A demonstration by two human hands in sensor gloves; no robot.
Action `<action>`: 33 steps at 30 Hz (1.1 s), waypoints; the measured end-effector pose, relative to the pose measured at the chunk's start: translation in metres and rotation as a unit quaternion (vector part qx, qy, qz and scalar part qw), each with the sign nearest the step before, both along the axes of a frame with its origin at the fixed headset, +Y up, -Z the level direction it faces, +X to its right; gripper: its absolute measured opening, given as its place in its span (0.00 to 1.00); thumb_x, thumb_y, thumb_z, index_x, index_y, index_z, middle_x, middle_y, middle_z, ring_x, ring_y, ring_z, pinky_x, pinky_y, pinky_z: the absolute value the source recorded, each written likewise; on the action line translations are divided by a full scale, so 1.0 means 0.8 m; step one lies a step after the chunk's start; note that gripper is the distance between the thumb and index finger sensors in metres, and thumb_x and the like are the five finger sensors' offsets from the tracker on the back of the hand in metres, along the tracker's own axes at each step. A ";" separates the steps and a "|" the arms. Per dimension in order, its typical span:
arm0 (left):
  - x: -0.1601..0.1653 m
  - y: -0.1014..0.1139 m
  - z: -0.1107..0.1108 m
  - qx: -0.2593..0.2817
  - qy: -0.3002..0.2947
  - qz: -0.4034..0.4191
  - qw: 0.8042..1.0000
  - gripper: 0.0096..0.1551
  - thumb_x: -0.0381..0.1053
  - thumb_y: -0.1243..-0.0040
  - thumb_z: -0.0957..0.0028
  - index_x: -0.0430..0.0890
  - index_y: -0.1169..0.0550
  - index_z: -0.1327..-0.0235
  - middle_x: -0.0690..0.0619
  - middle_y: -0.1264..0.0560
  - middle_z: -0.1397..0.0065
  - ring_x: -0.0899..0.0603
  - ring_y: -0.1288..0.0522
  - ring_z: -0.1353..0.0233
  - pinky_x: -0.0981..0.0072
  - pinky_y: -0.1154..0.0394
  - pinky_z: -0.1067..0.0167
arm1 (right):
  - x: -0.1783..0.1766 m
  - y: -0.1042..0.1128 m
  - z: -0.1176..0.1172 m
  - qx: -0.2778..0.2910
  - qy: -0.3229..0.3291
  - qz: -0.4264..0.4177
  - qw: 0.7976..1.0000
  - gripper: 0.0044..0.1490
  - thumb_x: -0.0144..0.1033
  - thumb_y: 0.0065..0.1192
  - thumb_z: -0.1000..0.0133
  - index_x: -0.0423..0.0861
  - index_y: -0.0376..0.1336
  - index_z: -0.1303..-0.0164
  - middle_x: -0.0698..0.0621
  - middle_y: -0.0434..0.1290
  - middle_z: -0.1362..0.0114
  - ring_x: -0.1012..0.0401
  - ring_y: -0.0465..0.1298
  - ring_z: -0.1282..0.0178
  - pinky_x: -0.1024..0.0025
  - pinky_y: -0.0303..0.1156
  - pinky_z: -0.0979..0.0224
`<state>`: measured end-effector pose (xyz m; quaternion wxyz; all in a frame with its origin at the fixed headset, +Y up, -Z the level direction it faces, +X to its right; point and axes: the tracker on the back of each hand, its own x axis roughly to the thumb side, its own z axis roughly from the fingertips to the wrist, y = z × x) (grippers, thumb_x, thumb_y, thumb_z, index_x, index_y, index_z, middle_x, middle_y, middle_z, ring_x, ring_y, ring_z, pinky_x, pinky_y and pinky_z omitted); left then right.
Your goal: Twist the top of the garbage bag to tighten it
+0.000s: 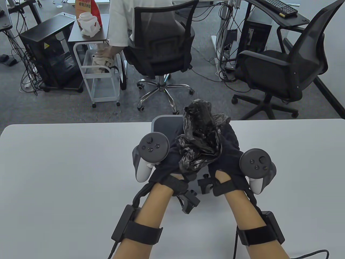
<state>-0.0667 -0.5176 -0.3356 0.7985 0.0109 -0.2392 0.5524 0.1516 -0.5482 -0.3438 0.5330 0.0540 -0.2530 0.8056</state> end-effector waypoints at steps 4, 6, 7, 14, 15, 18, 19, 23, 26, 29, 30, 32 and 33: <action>-0.036 -0.002 0.004 0.017 0.063 -0.055 0.996 0.56 0.68 0.32 0.51 0.62 0.51 0.18 0.53 0.63 0.15 0.38 0.67 0.16 0.27 0.59 0.28 | 0.007 0.000 -0.004 -0.018 0.007 -0.058 0.998 0.26 0.48 0.63 0.51 0.49 0.74 0.47 0.34 0.54 0.23 0.30 0.56 0.28 0.20 0.53 0.38; -0.043 -0.009 0.000 -0.011 0.071 -0.129 0.989 0.59 0.68 0.31 0.52 0.61 0.55 0.18 0.54 0.65 0.16 0.37 0.68 0.17 0.26 0.60 0.28 | 0.009 0.000 -0.004 -0.021 0.007 -0.061 0.998 0.26 0.48 0.63 0.51 0.50 0.74 0.47 0.34 0.55 0.24 0.30 0.57 0.28 0.20 0.55 0.39; -0.043 -0.013 -0.002 -0.028 0.069 -0.159 0.984 0.61 0.68 0.30 0.52 0.62 0.57 0.19 0.54 0.67 0.16 0.37 0.70 0.17 0.26 0.60 0.28 | 0.009 0.000 -0.004 -0.022 0.006 -0.061 0.998 0.26 0.48 0.63 0.51 0.50 0.74 0.47 0.34 0.55 0.24 0.30 0.58 0.29 0.20 0.56 0.39; 0.011 -0.034 -0.023 -0.044 0.040 -0.222 0.973 0.69 0.68 0.28 0.55 0.64 0.65 0.24 0.55 0.70 0.18 0.37 0.72 0.18 0.25 0.61 0.28 | 0.004 0.002 -0.002 -0.032 0.028 -0.053 0.998 0.26 0.49 0.63 0.51 0.50 0.74 0.46 0.33 0.56 0.24 0.28 0.59 0.30 0.21 0.57 0.40; 0.017 -0.033 -0.025 -0.038 0.042 -0.219 0.974 0.68 0.69 0.28 0.54 0.64 0.66 0.25 0.56 0.70 0.18 0.37 0.72 0.18 0.25 0.61 0.28 | 0.003 0.003 -0.002 -0.034 0.037 -0.046 0.998 0.27 0.49 0.63 0.50 0.50 0.74 0.46 0.33 0.56 0.24 0.28 0.59 0.30 0.21 0.57 0.40; 0.028 -0.024 -0.031 -0.004 0.065 -0.198 0.978 0.65 0.69 0.28 0.55 0.66 0.61 0.22 0.55 0.68 0.17 0.37 0.70 0.17 0.24 0.59 0.28 | -0.002 0.006 -0.002 -0.039 0.091 -0.036 0.994 0.28 0.50 0.63 0.50 0.50 0.73 0.44 0.33 0.54 0.23 0.28 0.57 0.29 0.21 0.55 0.38; 0.029 -0.022 -0.032 0.002 0.069 -0.191 0.979 0.63 0.69 0.29 0.55 0.67 0.59 0.21 0.56 0.68 0.16 0.37 0.69 0.17 0.24 0.58 0.28 | -0.004 0.008 -0.002 -0.040 0.103 -0.037 0.993 0.28 0.50 0.62 0.50 0.50 0.73 0.43 0.33 0.54 0.23 0.28 0.56 0.29 0.21 0.54 0.38; 0.027 -0.009 -0.035 0.033 0.109 -0.136 0.984 0.43 0.65 0.32 0.51 0.65 0.36 0.22 0.54 0.59 0.14 0.36 0.62 0.16 0.24 0.53 0.29 | -0.008 0.022 0.005 -0.025 0.143 -0.041 0.989 0.32 0.53 0.63 0.49 0.48 0.72 0.39 0.33 0.52 0.22 0.29 0.53 0.27 0.21 0.51 0.37; 0.017 0.002 -0.032 0.050 0.141 -0.097 0.984 0.28 0.61 0.33 0.50 0.62 0.23 0.34 0.53 0.48 0.15 0.35 0.53 0.16 0.23 0.47 0.31 | -0.009 0.035 0.012 -0.008 0.165 -0.019 0.986 0.38 0.57 0.64 0.50 0.50 0.68 0.32 0.33 0.50 0.21 0.28 0.52 0.27 0.21 0.49 0.36; 0.005 0.013 -0.028 0.055 0.163 -0.056 0.983 0.22 0.58 0.35 0.49 0.58 0.17 0.42 0.52 0.38 0.18 0.34 0.43 0.18 0.23 0.39 0.35 | -0.009 0.047 0.024 0.009 0.192 -0.024 0.981 0.44 0.60 0.64 0.50 0.51 0.61 0.25 0.34 0.47 0.20 0.28 0.51 0.26 0.20 0.47 0.35; 0.000 0.018 -0.026 0.045 0.154 -0.045 0.986 0.22 0.58 0.35 0.49 0.58 0.17 0.42 0.51 0.36 0.19 0.34 0.40 0.20 0.24 0.37 0.36 | -0.008 0.051 0.030 0.020 0.200 -0.029 0.979 0.45 0.60 0.65 0.51 0.51 0.60 0.25 0.34 0.47 0.20 0.29 0.51 0.25 0.20 0.46 0.35; -0.007 0.024 -0.022 0.032 0.144 -0.029 0.989 0.21 0.57 0.36 0.48 0.56 0.17 0.42 0.50 0.32 0.21 0.34 0.34 0.23 0.26 0.32 0.40 | -0.002 0.054 0.039 0.032 0.204 -0.026 0.978 0.46 0.60 0.65 0.51 0.51 0.59 0.25 0.34 0.46 0.19 0.29 0.50 0.25 0.19 0.45 0.35; -0.012 0.028 -0.019 0.024 0.139 -0.012 0.990 0.21 0.57 0.36 0.48 0.56 0.17 0.42 0.49 0.30 0.22 0.34 0.31 0.25 0.27 0.29 0.42 | 0.003 0.054 0.045 0.040 0.200 -0.021 0.979 0.46 0.60 0.65 0.51 0.51 0.59 0.24 0.34 0.46 0.20 0.29 0.50 0.25 0.19 0.45 0.35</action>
